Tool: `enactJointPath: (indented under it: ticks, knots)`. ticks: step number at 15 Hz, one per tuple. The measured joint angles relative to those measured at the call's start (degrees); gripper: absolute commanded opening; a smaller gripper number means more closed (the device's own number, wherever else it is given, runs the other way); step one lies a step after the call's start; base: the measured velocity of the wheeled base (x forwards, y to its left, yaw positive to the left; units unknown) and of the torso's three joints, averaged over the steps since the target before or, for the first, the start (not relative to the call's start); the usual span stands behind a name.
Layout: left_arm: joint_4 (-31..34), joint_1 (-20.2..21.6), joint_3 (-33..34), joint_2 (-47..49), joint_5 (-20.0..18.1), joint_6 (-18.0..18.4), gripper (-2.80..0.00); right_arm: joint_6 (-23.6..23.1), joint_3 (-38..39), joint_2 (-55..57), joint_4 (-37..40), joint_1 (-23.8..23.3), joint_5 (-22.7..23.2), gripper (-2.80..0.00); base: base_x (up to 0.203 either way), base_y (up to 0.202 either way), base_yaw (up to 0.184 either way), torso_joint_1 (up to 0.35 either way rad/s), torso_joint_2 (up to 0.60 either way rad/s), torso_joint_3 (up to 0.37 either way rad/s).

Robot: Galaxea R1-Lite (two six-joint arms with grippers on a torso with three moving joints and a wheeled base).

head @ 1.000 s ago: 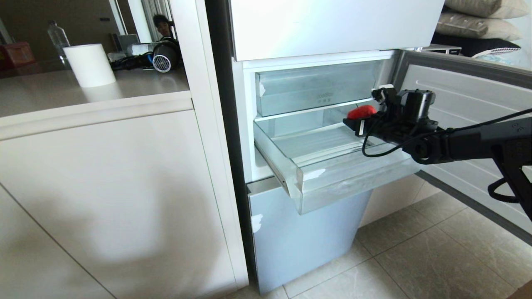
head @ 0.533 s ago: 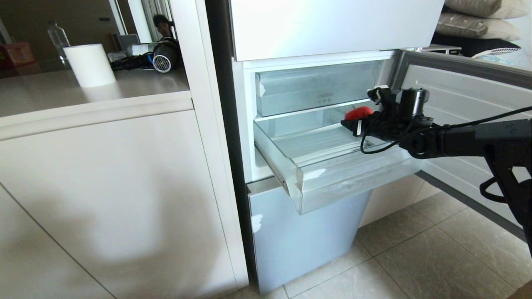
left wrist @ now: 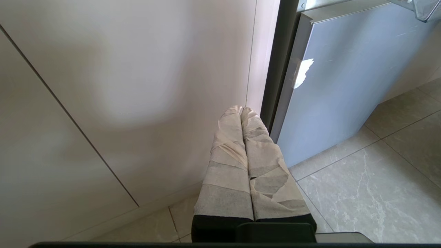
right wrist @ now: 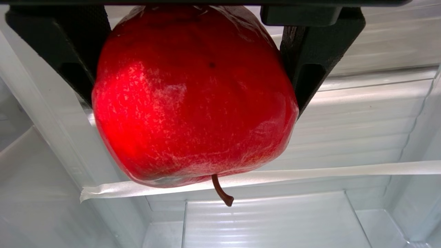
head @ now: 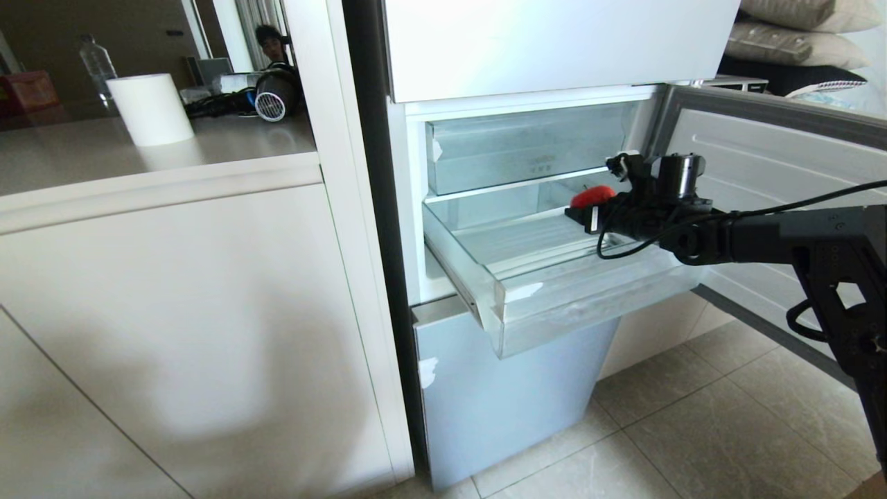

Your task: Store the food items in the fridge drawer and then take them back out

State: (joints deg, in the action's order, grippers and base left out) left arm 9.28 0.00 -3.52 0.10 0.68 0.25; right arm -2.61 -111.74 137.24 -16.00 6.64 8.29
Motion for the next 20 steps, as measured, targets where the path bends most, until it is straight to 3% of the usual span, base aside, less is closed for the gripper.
enactJointPath:
  ticks: [9,10,11,16,20]
  knots:
    - [0.0,0.0,0.0,0.0,0.0,0.0,-2.80,0.4,0.1,-0.2,-0.3,0.0,-0.2,0.00,0.000,0.000,0.000,0.000,0.00,0.000]
    - [0.0,0.0,0.0,0.0,0.0,0.0,-2.80,0.7,0.1,-0.6,-0.4,0.0,-0.2,-1.26,0.000,0.000,0.000,0.000,0.00,0.000]
    - [0.0,0.0,0.0,0.0,0.0,0.0,-2.80,1.8,0.2,-1.6,-0.5,0.0,-0.3,-2.80,0.000,0.000,0.000,0.000,0.00,0.000]
    - [0.0,0.0,0.0,0.0,0.0,0.0,-2.80,5.4,4.0,-13.4,1.7,-0.4,-0.6,-2.80,0.000,0.000,0.000,0.000,0.00,0.000]
    - [0.0,0.0,0.0,0.0,0.0,0.0,-2.80,6.2,21.6,-27.0,5.2,-0.5,-5.3,-2.80,0.000,0.000,0.000,0.000,0.00,0.000]
